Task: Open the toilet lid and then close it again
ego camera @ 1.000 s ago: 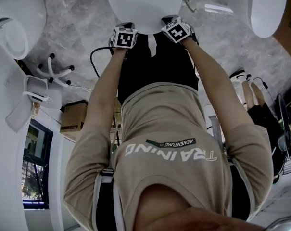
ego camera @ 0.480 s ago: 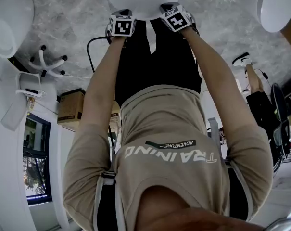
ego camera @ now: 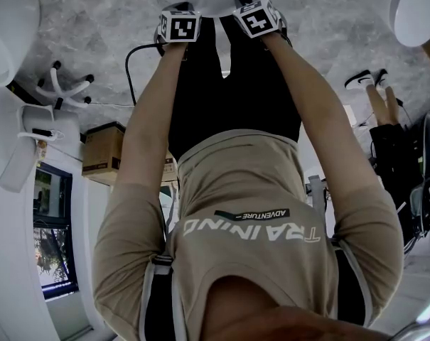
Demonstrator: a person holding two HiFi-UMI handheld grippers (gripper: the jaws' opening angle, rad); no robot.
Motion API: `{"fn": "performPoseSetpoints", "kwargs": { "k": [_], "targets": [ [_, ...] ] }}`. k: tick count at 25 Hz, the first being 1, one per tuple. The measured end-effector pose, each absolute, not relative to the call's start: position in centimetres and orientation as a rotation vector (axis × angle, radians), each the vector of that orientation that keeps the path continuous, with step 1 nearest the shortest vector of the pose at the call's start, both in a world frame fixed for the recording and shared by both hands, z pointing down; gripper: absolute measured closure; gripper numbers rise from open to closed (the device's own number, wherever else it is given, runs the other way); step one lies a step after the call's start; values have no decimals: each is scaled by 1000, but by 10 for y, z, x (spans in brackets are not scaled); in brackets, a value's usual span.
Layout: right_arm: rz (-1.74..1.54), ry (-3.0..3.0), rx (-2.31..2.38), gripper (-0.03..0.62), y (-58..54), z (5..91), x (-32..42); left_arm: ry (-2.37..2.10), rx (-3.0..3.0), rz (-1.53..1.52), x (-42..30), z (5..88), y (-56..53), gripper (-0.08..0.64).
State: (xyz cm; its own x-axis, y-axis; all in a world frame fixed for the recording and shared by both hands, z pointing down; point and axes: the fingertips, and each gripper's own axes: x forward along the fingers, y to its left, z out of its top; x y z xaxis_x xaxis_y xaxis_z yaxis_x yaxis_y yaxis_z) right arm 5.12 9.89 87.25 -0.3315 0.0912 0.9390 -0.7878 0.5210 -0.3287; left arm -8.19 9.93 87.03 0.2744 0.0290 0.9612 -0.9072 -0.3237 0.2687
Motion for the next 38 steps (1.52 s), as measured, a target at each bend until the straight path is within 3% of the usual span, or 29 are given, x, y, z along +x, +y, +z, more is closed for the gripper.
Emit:
{"fn": "performPoseSetpoints", "kwargs": {
  "k": [24, 38],
  "targets": [
    [971, -1708, 593, 578, 98, 857, 43, -759, 1687, 1314, -80, 862, 102, 557],
    [923, -1912, 718, 578, 47, 714, 43, -870, 1959, 1120, -68, 705, 26, 558]
  ]
}}
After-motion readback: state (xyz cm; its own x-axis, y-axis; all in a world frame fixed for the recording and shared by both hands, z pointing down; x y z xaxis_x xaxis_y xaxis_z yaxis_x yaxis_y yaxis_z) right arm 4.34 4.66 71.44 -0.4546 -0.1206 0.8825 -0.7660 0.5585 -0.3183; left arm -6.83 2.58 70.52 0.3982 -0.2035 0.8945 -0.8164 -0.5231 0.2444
